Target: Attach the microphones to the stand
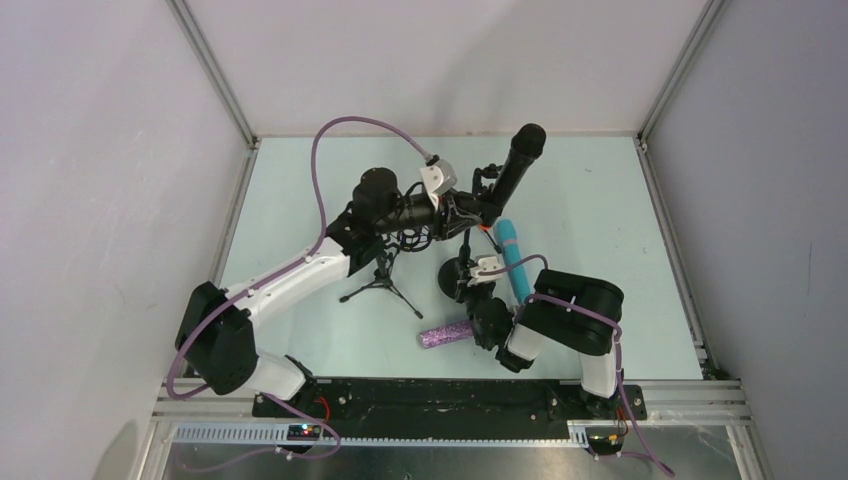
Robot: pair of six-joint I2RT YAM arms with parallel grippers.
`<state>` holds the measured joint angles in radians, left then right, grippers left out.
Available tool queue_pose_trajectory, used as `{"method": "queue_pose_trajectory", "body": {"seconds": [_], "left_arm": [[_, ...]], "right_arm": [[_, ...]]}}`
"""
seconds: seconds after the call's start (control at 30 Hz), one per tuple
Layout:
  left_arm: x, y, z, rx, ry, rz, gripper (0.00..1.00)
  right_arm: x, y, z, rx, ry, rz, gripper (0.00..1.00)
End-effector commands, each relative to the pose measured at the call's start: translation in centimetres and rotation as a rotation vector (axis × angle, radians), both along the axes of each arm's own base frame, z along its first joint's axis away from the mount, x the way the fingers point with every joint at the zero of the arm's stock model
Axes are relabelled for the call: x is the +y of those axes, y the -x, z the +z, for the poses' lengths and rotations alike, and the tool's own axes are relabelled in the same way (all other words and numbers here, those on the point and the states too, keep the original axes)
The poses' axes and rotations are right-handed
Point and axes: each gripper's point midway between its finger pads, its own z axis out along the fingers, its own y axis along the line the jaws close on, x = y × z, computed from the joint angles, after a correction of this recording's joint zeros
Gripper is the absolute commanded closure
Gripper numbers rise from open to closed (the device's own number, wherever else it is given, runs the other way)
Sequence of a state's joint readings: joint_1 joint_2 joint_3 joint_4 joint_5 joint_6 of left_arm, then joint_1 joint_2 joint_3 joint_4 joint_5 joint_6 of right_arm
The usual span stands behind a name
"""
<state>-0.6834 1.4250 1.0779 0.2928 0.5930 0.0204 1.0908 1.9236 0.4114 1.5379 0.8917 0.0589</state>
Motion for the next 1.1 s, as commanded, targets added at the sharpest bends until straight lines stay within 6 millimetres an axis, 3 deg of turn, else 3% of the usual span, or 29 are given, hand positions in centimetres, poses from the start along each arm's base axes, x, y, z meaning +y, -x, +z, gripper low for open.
{"method": "queue_pose_trajectory", "body": {"seconds": [0.0, 0.13, 0.4, 0.67, 0.9, 1.0, 1.03, 1.07], "left_arm": [[3.1, 3.6, 21.4, -0.534, 0.42, 0.005, 1.0], [2.8, 3.4, 20.4, -0.514, 0.407, -0.002, 1.0], [2.2, 3.0, 16.4, -0.495, 0.336, -0.017, 1.0], [1.6, 2.1, 14.8, -0.49, 0.304, -0.012, 1.0], [0.8, 0.6, 14.5, -0.486, 0.294, 0.005, 1.0], [0.8, 0.0, 14.5, -0.486, 0.292, 0.018, 1.0], [0.8, -0.2, 14.5, -0.486, 0.291, 0.021, 1.0], [0.8, -0.4, 14.4, -0.484, 0.29, 0.025, 1.0]], "right_arm": [[-2.6, 0.4, -2.8, 0.056, 0.068, -0.061, 1.0], [-2.7, 0.4, -1.8, 0.034, 0.083, -0.067, 1.0], [-2.1, 0.6, 4.3, -0.085, 0.11, -0.024, 0.57], [-2.1, 1.3, 9.3, -0.182, 0.105, 0.006, 0.36], [-2.9, 2.1, 11.7, -0.203, 0.095, 0.001, 0.23], [-3.2, 2.6, 11.3, -0.175, 0.092, 0.036, 0.21], [-2.9, 3.0, 12.1, -0.179, 0.048, 0.071, 0.19], [-2.9, 3.3, 11.1, -0.152, 0.079, 0.101, 0.18]]}}
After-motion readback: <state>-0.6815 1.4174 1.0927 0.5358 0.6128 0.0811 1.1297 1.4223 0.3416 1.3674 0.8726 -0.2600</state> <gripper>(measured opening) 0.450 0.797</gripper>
